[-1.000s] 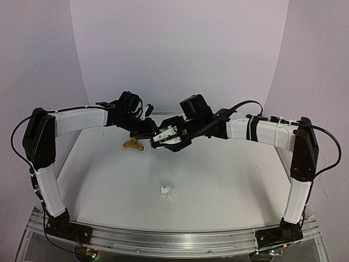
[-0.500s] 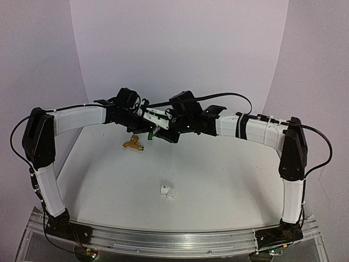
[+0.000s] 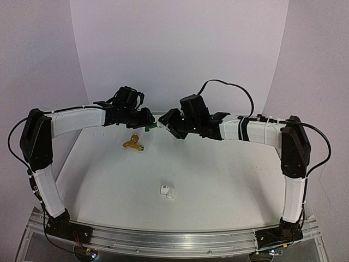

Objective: Install the water faucets
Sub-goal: Screw the water faucet onto the adaptor.

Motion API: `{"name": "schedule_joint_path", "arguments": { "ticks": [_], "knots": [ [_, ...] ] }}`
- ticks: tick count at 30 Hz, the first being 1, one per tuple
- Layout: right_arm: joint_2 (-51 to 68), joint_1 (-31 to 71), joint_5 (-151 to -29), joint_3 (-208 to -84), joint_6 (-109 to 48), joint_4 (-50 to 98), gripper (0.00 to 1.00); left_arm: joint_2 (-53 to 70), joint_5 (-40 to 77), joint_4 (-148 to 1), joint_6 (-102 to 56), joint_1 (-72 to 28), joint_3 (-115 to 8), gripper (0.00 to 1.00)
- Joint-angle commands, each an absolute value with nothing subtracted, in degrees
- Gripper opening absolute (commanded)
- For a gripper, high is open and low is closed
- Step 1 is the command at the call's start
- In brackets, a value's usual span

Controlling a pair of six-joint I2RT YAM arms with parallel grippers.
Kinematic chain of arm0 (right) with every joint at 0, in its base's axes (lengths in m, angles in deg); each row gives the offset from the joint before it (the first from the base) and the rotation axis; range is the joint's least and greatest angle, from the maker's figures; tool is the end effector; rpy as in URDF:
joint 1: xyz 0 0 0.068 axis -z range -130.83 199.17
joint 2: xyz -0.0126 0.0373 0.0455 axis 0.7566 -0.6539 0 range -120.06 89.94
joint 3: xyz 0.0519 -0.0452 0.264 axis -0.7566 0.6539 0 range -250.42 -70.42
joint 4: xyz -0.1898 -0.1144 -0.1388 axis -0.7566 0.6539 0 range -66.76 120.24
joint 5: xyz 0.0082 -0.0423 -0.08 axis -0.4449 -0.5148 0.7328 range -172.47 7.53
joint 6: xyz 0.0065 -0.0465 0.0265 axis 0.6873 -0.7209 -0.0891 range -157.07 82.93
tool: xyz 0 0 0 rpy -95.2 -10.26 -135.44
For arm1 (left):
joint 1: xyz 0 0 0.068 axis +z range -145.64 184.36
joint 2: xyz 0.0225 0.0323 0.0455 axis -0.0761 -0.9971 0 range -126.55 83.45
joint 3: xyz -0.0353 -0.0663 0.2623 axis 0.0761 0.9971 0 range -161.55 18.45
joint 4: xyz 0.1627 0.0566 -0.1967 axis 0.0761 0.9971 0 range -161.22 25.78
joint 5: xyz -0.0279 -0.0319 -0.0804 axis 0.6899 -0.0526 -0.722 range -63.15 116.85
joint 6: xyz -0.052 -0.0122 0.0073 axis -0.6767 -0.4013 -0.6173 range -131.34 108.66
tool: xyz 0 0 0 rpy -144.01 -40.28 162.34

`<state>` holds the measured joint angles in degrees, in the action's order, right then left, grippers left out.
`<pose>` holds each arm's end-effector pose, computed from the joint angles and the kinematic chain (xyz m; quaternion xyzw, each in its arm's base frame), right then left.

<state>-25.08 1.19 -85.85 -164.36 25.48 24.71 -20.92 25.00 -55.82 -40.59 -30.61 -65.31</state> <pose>0.3218 0.3602 0.2785 0.0892 0.8267 0.4700 0.2961 0.3471 -0.2443 0.2748 0.0518 0.8895 -0.2534 0.3767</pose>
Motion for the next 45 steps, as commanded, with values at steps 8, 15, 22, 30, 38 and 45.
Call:
{"name": "schedule_joint_path", "arguments": {
  "ticks": [8, 15, 22, 30, 38, 45],
  "knots": [
    [-15.7, 2.5, -86.1, -156.4, 12.5, 16.7, 0.98, -15.6, 25.7, -58.5, -40.2, -30.8, -63.5, 0.0],
    [-6.6, 2.5, -81.0, -150.1, -12.7, 22.3, 0.98, -16.4, 23.8, -56.4, -39.8, -29.9, -63.7, 0.0],
    [-15.9, 2.5, -57.8, -170.2, -35.0, 57.8, 0.98, -16.5, 22.6, -55.5, -39.3, -29.8, -64.3, 0.0],
    [-14.6, 1.9, -65.7, -168.7, -55.6, 57.5, 0.98, -17.5, 20.3, -55.6, -39.3, -29.8, -65.0, 0.0],
    [-13.2, -3.3, -68.2, -162.1, -85.3, 49.6, 0.98, -18.6, 16.3, -55.2, -38.1, -29.7, -66.0, 0.0],
    [-10.8, -4.6, -83.3, -161.7, -96.1, 43.8, 0.98, -21.6, 12.7, -51.8, -36.8, -29.7, -69.0, 0.0]
  ]
}}
